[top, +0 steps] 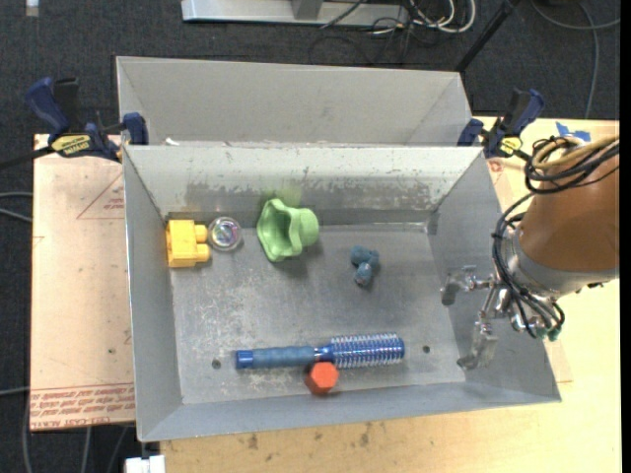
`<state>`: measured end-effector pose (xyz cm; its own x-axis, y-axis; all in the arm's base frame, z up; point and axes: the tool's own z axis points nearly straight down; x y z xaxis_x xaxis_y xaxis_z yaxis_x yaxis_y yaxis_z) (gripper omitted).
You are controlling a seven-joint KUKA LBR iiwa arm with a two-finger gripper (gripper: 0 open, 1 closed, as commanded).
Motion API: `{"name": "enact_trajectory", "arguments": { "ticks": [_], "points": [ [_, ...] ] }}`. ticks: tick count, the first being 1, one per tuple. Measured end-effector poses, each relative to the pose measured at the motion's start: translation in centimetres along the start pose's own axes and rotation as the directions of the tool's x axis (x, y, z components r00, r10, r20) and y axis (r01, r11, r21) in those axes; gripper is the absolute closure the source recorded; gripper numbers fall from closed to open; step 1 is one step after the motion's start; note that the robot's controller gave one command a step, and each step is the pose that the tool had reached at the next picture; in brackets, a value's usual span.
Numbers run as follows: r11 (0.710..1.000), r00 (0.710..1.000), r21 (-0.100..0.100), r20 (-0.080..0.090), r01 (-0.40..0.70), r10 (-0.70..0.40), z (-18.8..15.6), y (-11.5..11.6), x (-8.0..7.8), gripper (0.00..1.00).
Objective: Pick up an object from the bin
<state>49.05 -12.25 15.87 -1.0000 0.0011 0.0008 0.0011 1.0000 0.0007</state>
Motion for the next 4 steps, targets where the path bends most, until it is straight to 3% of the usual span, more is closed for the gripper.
{"name": "enact_trajectory", "arguments": {
  "ticks": [1,2,3,4],
  "points": [
    [0.987,0.987,-0.002,0.001,0.16,-0.16,2.7,5.0,-2.3,0.0],
    [0.95,0.95,-0.004,-0.002,0.313,-0.313,9.1,11.9,-1.7,0.0],
    [0.951,0.951,0.0,0.001,0.309,-0.309,8.9,11.6,-1.8,1.0],
    [0.96,0.96,0.005,0.01,0.28,-0.281,-2.9,7.9,-2.1,1.0]
  ]
}}
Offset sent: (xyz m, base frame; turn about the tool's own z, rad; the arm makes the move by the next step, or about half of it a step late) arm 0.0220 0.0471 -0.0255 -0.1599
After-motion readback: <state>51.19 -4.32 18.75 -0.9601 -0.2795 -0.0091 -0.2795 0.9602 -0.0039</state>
